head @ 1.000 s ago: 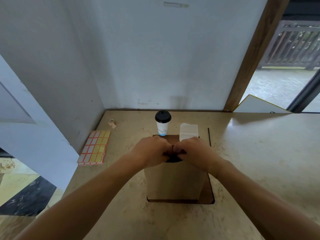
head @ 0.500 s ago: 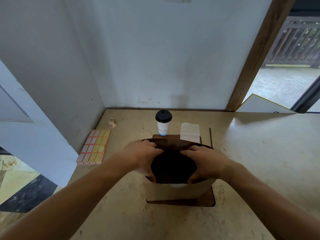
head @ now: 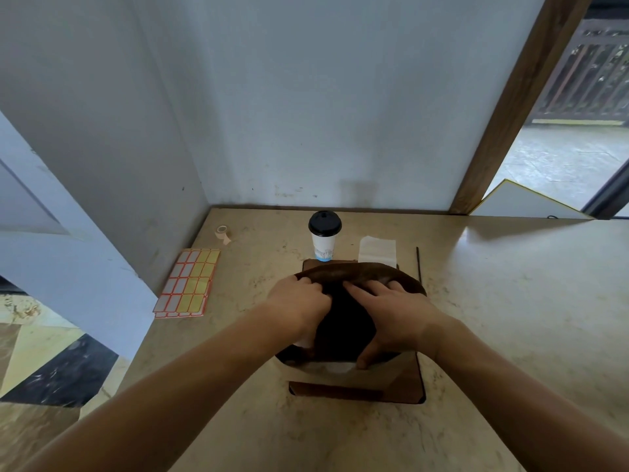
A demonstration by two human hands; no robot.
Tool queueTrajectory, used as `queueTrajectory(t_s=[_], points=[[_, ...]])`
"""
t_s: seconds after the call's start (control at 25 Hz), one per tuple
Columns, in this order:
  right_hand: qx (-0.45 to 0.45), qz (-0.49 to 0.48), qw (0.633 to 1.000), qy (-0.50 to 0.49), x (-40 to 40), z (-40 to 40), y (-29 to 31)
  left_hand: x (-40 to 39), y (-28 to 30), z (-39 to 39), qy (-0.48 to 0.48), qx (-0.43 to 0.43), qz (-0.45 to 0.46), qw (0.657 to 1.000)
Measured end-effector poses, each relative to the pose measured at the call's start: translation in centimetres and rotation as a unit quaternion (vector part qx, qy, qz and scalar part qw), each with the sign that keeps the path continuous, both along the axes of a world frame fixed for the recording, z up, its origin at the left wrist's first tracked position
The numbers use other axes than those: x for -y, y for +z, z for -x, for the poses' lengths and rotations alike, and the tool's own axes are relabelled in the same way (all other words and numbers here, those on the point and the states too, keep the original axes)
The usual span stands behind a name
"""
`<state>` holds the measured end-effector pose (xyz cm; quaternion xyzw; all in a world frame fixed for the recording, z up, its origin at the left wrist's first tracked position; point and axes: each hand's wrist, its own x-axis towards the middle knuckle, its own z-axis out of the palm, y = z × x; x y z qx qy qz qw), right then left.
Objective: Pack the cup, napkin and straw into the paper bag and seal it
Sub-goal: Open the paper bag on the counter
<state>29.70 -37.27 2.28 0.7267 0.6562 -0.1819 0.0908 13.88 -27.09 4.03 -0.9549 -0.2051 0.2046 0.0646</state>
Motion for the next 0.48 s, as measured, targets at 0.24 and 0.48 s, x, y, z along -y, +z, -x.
queueTrajectory(t_s=[0.24,0.48], points=[[-0.01,0.008,1.0,0.028,-0.9,-1.2,0.8,-2.6,-0.3,2.1,0.009,0.009,0.058,0.998],[-0.058,-0.03,0.997,0.031,-1.9,-1.3,1.2,-3.5,-0.3,1.6,-0.002,0.025,0.058,0.998]])
